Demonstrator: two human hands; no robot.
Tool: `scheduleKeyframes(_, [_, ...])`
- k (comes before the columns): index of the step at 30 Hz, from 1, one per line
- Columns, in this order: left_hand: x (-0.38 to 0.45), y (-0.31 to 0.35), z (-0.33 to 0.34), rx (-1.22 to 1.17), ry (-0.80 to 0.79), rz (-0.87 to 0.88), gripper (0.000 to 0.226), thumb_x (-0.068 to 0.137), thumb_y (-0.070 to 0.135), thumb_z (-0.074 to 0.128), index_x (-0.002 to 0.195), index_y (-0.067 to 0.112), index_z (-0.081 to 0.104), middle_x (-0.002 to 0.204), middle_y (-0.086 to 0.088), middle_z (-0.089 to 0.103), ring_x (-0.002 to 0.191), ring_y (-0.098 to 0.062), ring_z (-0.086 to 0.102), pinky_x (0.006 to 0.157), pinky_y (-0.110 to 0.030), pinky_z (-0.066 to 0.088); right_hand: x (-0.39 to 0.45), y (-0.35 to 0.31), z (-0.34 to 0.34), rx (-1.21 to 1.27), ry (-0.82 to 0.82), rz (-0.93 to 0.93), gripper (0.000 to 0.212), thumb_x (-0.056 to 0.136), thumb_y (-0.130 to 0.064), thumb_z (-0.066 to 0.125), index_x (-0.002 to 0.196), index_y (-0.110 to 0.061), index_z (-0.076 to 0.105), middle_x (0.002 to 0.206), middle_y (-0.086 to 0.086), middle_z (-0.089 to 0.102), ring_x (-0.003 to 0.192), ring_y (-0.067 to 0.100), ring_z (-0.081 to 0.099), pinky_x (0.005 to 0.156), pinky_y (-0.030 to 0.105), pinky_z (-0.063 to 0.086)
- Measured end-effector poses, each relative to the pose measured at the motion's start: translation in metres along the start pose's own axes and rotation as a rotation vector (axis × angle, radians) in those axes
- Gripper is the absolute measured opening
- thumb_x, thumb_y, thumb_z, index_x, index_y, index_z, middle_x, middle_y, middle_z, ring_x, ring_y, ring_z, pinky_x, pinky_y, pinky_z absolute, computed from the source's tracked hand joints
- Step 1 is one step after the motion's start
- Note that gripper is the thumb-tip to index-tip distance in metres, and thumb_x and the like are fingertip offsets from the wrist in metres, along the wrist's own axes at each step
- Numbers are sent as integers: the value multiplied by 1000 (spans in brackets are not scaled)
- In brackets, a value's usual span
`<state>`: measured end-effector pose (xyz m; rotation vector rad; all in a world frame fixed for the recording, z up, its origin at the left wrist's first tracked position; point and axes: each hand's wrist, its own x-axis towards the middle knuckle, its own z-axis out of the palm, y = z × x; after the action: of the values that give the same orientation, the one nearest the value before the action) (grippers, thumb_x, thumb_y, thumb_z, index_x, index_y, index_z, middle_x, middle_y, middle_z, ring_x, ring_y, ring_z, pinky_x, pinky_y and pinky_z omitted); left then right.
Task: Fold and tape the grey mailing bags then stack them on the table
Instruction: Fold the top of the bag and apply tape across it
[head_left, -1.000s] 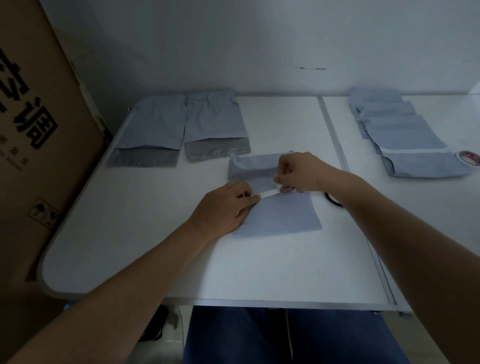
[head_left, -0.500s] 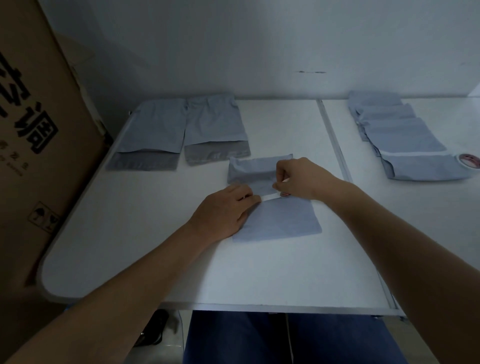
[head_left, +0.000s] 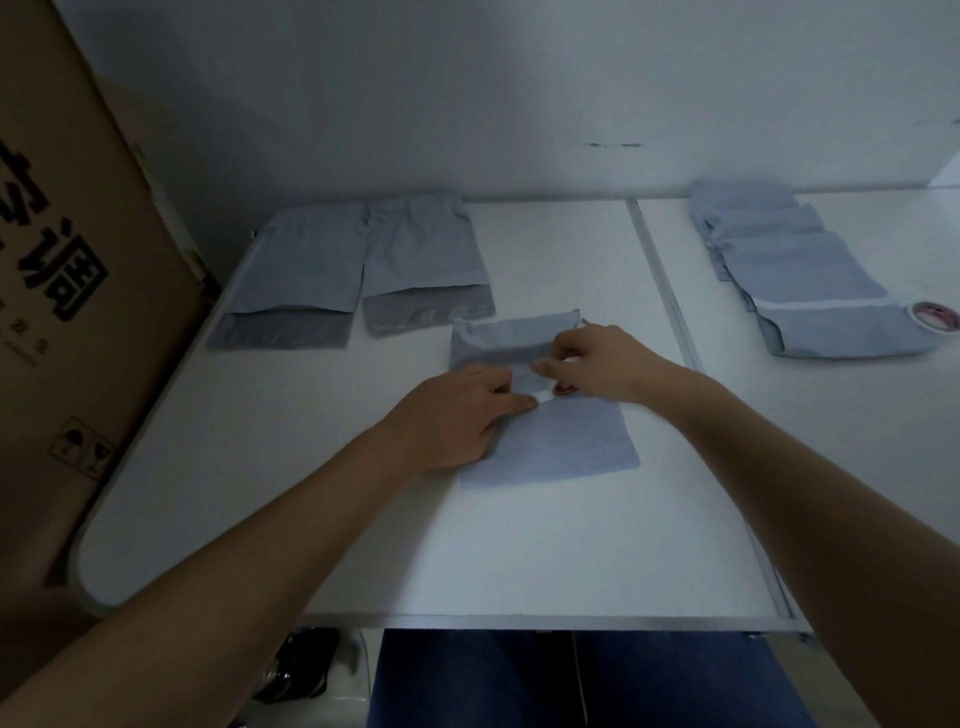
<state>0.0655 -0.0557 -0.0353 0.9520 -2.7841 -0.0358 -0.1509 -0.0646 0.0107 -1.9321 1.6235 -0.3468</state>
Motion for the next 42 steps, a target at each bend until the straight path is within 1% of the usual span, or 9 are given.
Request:
scheduleKeyframes(3, [11,8,-3,-29,1,-16,35,87,18,50,116,17,70,94,-3,62,85,-22,58,58,-26,42,0,0,-3,58,-1,28,25,97,-33,51,79,-18,61,77,0,63,68,14,64,61,23,51])
scheduleKeyframes(6, [19,17,-2,-103,44,-45,49,85,30,32,98,13,77,84,-3,64,73,-22,60,52,-28,46,1,-3,-11,67,-17,11,18,96,-27,54,83,-18,63,73,-3,63,52,-1,61,53,19,48])
scheduleKeyframes(8, [18,19,-1,-122,81,-67,49,83,32,33,94,14,77,85,-2,66,71,-21,60,52,-32,50,4,-8,-15,14,-12,-33,12,93,-27,57,84,-20,63,74,-4,65,52,-2,59,55,19,46])
scheduleKeyframes(11, [16,19,0,-134,126,-66,43,84,29,39,94,13,77,90,0,69,72,-20,62,52,-32,53,9,-17,-19,-25,-8,-83,10,91,-27,59,92,-19,65,90,1,69,74,13,64,68,24,50])
scheduleKeyframes(13, [15,18,1,-132,137,-72,40,84,27,41,93,13,77,93,-1,70,74,-22,64,54,-32,55,10,-24,-21,-27,-48,-103,7,91,-26,60,93,-20,64,88,-1,68,76,15,65,69,23,50])
scheduleKeyframes(17, [13,17,3,-130,154,-71,39,85,28,41,95,13,77,96,-1,70,76,-22,64,59,-31,56,13,-30,-21,-66,-90,-123,3,89,-23,62,90,-25,63,80,-10,61,73,9,60,63,18,44])
scheduleKeyframes(28, [9,19,9,-115,206,-61,34,86,26,46,95,15,77,81,-1,63,68,-19,58,49,-30,51,6,-11,-17,-27,-67,-44,11,90,-28,63,80,-24,64,66,-7,59,54,6,56,59,20,46])
scheduleKeyframes(32, [11,19,9,-114,224,-57,34,86,26,46,93,14,77,81,-1,64,67,-18,59,48,-28,50,5,-12,-16,-31,-55,-37,15,90,-28,65,77,-21,64,70,-4,61,50,3,54,52,17,44])
scheduleKeyframes(42, [11,18,11,-118,240,-51,33,87,25,46,92,13,77,82,-1,65,67,-19,60,48,-28,49,7,-15,-11,-141,-39,-67,15,89,-26,65,79,-15,62,68,-7,55,56,2,47,51,15,33])
